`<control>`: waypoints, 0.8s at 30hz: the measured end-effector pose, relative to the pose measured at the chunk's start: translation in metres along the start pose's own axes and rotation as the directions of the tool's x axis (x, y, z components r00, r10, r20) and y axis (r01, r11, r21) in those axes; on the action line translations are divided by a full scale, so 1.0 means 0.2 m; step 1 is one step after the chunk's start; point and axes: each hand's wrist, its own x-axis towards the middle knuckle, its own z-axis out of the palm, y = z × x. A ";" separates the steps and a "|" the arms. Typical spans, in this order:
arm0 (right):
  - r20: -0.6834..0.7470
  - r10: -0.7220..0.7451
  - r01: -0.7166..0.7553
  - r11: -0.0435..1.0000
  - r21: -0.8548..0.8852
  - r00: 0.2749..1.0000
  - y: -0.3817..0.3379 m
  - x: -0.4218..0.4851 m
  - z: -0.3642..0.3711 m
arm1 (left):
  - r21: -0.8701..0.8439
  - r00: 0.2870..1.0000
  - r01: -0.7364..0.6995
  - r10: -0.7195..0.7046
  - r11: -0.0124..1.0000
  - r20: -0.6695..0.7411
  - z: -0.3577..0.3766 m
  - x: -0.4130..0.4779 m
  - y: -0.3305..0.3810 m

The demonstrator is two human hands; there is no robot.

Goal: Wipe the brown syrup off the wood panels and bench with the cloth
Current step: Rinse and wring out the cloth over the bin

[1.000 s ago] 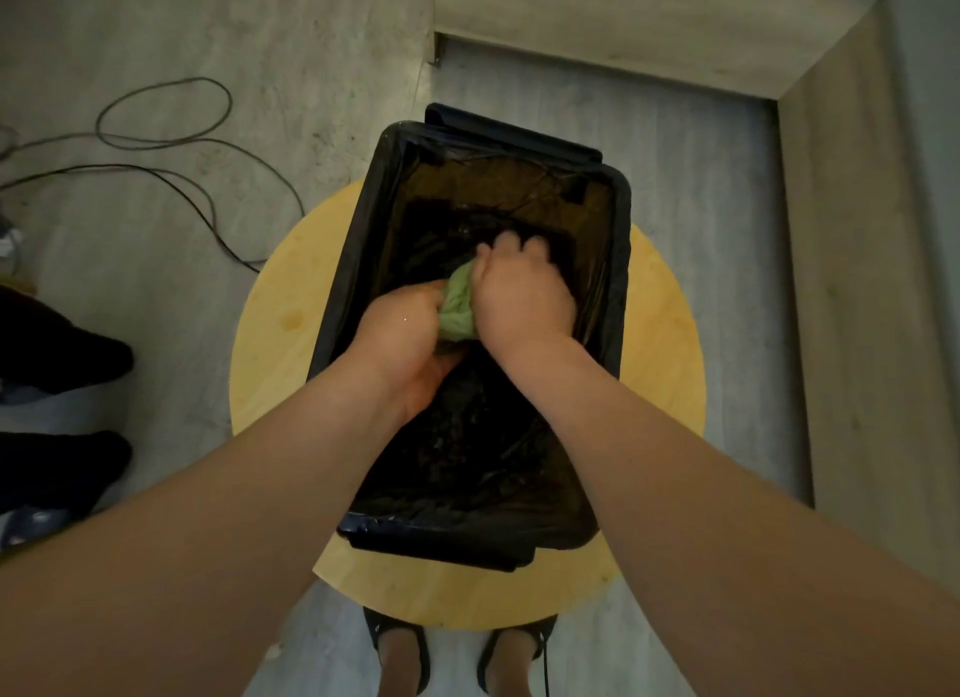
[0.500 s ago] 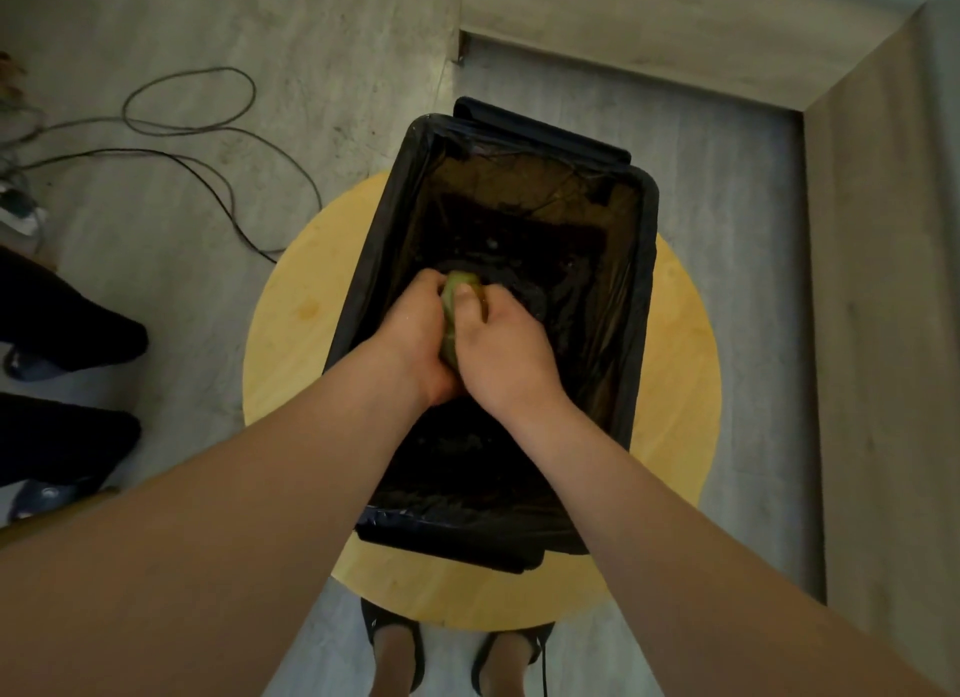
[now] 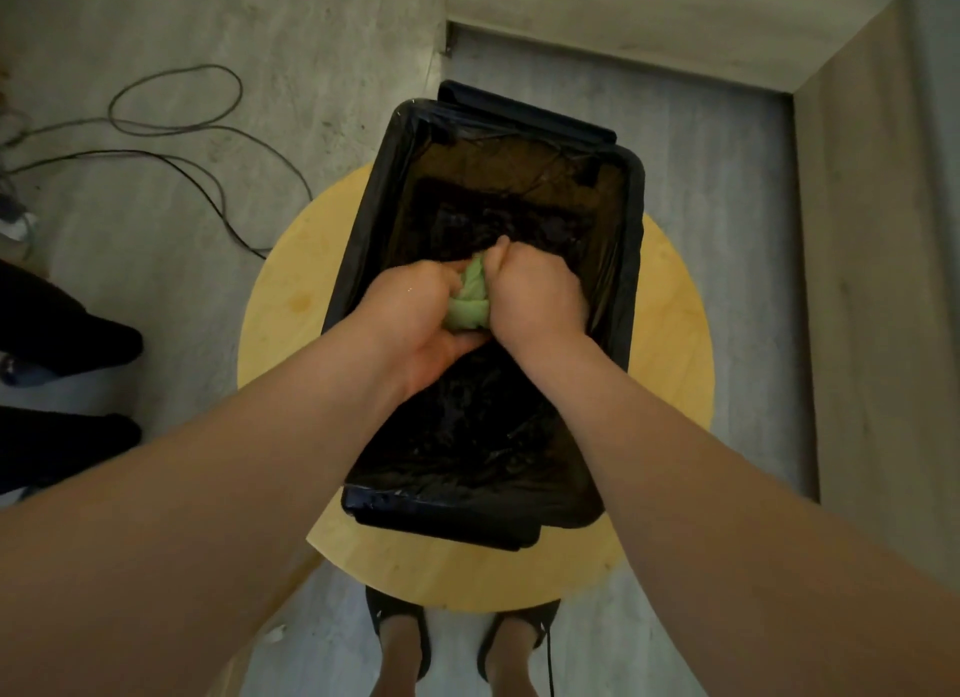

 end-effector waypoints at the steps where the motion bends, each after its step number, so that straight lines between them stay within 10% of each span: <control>1: -0.014 0.053 -0.053 0.998 -0.032 0.998 0.02 0.02 0.01 | 0.061 1.000 0.010 -0.010 0.998 -0.007 0.00 -0.02 -0.01; 5: -0.040 0.235 -0.226 0.962 0.155 0.971 0.00 0.00 0.06 | 0.149 0.979 0.138 -0.112 0.979 -0.169 0.00 -0.05 -0.04; 12: 0.505 0.122 -0.241 0.955 0.176 0.855 -0.08 -0.15 0.04 | -0.175 0.963 0.246 -0.261 0.953 -0.068 -0.02 -0.01 -0.03; 20: 0.028 -0.225 0.191 0.882 0.430 0.974 -0.13 -0.35 -0.10 | 0.012 0.999 0.029 -0.029 1.000 0.025 0.02 0.00 0.02; 24: -0.030 -0.289 0.288 0.928 0.236 0.957 -0.08 -0.23 -0.06 | -0.037 0.996 0.072 -0.070 0.997 0.060 0.04 0.00 0.04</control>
